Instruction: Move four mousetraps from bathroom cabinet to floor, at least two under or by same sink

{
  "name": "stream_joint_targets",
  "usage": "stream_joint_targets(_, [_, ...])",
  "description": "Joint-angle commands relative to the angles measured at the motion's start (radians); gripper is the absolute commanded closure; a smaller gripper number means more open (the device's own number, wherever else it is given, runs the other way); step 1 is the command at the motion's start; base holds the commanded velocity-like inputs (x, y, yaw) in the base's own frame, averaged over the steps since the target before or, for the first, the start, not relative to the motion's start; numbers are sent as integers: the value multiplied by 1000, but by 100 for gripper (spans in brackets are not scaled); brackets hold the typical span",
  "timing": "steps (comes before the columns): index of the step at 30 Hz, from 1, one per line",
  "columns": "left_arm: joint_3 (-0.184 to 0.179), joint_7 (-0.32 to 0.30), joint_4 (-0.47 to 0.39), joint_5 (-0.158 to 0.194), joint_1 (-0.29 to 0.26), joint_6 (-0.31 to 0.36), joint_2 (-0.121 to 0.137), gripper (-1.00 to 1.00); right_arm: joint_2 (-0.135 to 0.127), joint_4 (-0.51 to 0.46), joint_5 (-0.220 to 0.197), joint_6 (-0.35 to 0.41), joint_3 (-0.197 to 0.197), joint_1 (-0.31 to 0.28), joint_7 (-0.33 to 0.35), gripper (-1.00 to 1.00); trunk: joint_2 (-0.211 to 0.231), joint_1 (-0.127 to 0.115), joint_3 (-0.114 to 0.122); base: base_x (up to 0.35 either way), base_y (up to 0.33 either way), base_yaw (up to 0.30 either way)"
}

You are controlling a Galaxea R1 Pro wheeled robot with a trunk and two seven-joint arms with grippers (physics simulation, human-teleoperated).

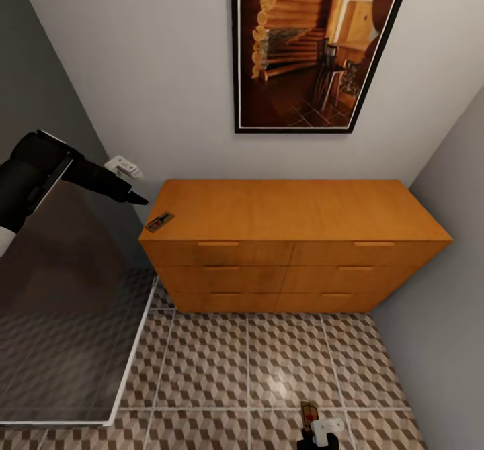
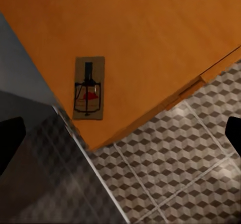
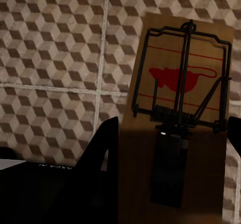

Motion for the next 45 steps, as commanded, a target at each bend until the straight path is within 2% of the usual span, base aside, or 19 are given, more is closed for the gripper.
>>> stream_joint_targets(1, [-1,-10,1,-10,-1,3,1,-100,0,2,-13,-5,4,-1,10,100,-2,1,-2,123,130,0])
stream_joint_targets(15, [-3,-4,59,-12,-1,3,-2,-100,0,2,-13,-5,4,-1,10,100,-2,1,-2,70,43,0])
stream_joint_targets(20, [-4,0,97,-13,-1,3,-13,-100,0,2,-13,-5,4,-1,10,100,-2,1,-2,1,0,0])
stream_joint_targets(32, [0,3,123,-15,-1,3,-38,-100,0,2,-13,-5,4,-1,10,100,-2,1,-2,0,0,0])
stream_joint_targets(45, [3,24,130,-14,-1,3,-41,-100,0,2,-13,-5,4,-1,10,100,-2,1,-5,0,0,0])
